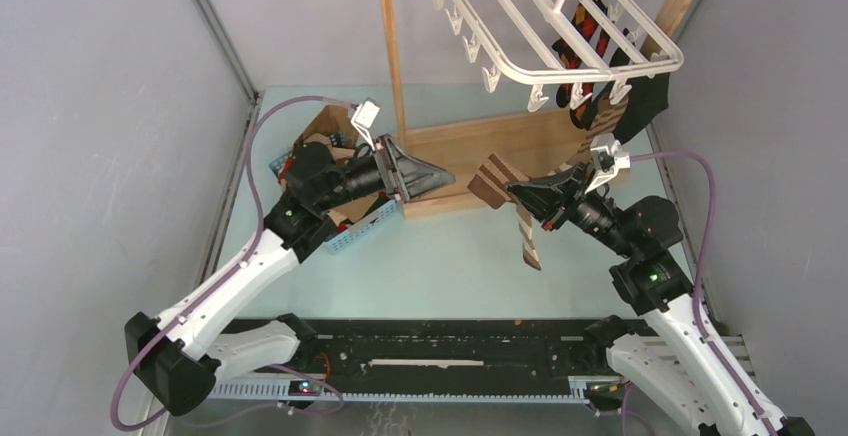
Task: Clip the socks to the hanger
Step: Pick up the sock from the bin, then open the clamp at the hanger.
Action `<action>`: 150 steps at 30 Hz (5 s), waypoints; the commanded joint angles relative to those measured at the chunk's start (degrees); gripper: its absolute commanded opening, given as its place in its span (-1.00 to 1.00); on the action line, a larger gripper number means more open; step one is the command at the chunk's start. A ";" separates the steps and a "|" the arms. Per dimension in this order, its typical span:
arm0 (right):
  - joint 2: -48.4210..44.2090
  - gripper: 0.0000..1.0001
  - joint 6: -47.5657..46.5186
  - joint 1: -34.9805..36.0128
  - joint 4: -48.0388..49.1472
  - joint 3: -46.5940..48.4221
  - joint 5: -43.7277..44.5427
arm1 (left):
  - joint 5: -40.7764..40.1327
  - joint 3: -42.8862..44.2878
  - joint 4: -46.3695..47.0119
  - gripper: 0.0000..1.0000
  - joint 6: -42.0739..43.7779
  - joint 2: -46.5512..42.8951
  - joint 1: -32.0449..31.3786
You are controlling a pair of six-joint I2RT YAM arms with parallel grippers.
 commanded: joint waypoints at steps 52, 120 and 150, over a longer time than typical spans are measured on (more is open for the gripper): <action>-1.52 0.55 -42.50 1.69 -19.02 5.08 -11.63 | 11.28 3.94 -1.12 -1.00 1.91 7.52 -3.42; -0.74 -1.00 -69.10 16.50 -10.51 4.86 0.85 | 9.04 11.67 1.48 -0.49 -33.54 12.97 -6.66; -9.71 -1.00 -26.80 -18.93 -10.55 4.69 -27.62 | 3.78 0.66 18.45 0.88 64.22 5.71 -15.47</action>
